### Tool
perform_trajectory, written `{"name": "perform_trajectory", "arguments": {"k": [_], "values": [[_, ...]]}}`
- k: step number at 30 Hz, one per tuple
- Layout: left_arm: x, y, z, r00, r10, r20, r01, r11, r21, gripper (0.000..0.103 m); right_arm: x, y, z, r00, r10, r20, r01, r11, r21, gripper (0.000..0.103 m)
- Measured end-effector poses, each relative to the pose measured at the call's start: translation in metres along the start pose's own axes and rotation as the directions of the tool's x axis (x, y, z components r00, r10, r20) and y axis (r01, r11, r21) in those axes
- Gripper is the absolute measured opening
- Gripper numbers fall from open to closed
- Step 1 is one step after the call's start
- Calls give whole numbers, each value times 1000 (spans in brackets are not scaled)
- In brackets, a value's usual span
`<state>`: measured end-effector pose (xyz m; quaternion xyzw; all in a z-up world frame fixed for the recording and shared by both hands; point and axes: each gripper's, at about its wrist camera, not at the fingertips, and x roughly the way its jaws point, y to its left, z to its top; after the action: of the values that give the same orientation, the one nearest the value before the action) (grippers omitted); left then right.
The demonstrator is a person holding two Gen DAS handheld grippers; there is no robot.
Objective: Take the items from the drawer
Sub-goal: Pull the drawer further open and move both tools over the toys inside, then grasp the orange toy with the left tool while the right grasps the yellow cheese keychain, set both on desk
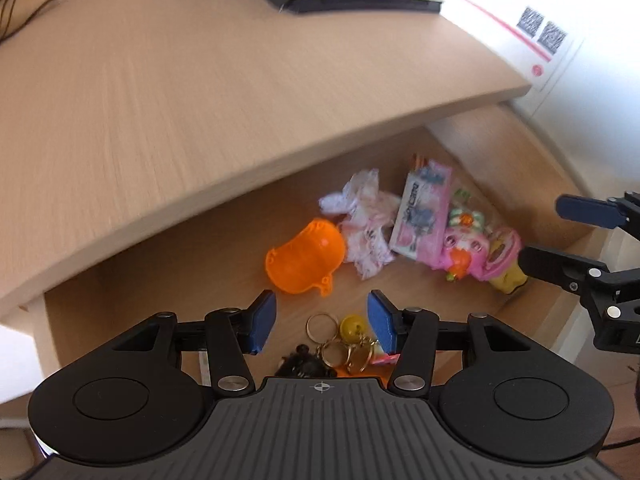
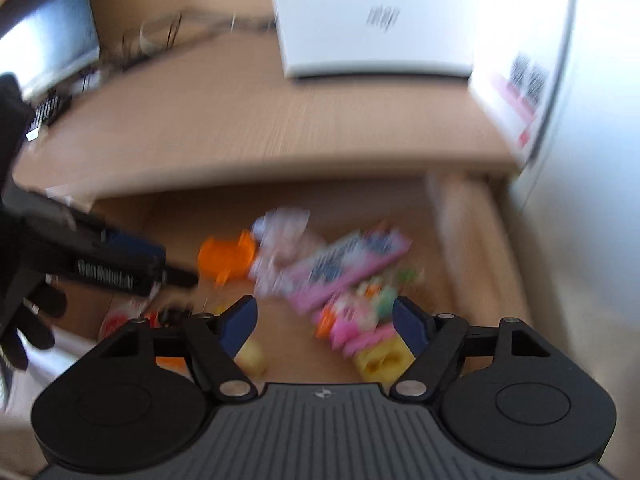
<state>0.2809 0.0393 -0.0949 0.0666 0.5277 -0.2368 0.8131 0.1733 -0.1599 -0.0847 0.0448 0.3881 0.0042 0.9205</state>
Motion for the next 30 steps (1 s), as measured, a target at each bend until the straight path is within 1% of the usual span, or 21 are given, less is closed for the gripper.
{"name": "perform_trajectory", "arguments": {"k": [1, 2, 4, 5, 7, 9, 10, 12, 15, 16, 18, 22, 26, 27, 28, 29, 30], "values": [[3, 2, -2, 1000, -14, -14, 14, 1000, -19, 55, 2, -1, -2, 1000, -11, -23, 11, 1000, 2, 76], [6, 4, -4, 999, -22, -23, 22, 999, -33, 55, 7, -5, -3, 998, -8, -63, 9, 1000, 22, 76], [10, 5, -10, 999, -24, -28, 22, 998, -62, 55, 13, -12, -9, 993, 31, -110, -24, 998, 64, 76], [11, 6, -13, 999, -38, -36, 35, 996, -87, 54, 16, -13, -10, 991, 41, -129, -35, 998, 48, 76], [15, 5, -18, 995, -78, -59, 70, 990, -118, 55, 13, -11, -15, 992, 17, -123, -20, 1000, -20, 74], [15, 0, -22, 995, -71, -66, 65, 993, -94, 54, 6, -14, -17, 993, 26, -117, -29, 999, -17, 74], [13, 0, -23, 995, -78, -65, 71, 993, -99, 54, 4, -15, -18, 992, 33, -118, -36, 999, -17, 74], [6, 2, -22, 996, -86, -35, 80, 987, -139, 54, -1, -17, -19, 992, 39, -118, -41, 999, -17, 74], [-2, 13, -11, 999, -50, 19, 53, 977, -205, 54, -5, -19, -17, 990, 50, -131, -53, 998, -15, 74], [0, 18, -6, 999, -31, 18, 34, 975, -219, 54, -4, -20, -15, 989, 53, -139, -56, 998, -14, 74], [10, 25, 5, 1000, -4, -13, 1, 973, -233, 54, 4, -22, -9, 986, 60, -153, -62, 998, -3, 73], [32, 34, 23, 999, -12, -36, 3, 971, -239, 54, 6, -23, 3, 990, 55, -127, -56, 998, -8, 73], [53, 27, 32, 998, -19, -58, 9, 983, -181, 53, 9, -21, 10, 990, 17, -140, -23, 999, -41, 73], [56, 26, 33, 998, -21, -60, 10, 985, -173, 43, 10, -20, 11, 989, 3, -150, -12, 998, -57, 73], [59, 26, 32, 998, -28, -61, 17, 985, -169, 32, 11, -18, 11, 988, -3, -157, -8, 997, -72, 70], [62, 27, 32, 997, -35, -71, 22, 985, -171, 9, 10, -17, 12, 986, 0, -165, -14, 996, -85, 66], [65, 28, 31, 995, -46, -87, 30, 983, -182, 11, 10, -17, 13, 985, 10, -173, -27, 995, -94, 63]]}}
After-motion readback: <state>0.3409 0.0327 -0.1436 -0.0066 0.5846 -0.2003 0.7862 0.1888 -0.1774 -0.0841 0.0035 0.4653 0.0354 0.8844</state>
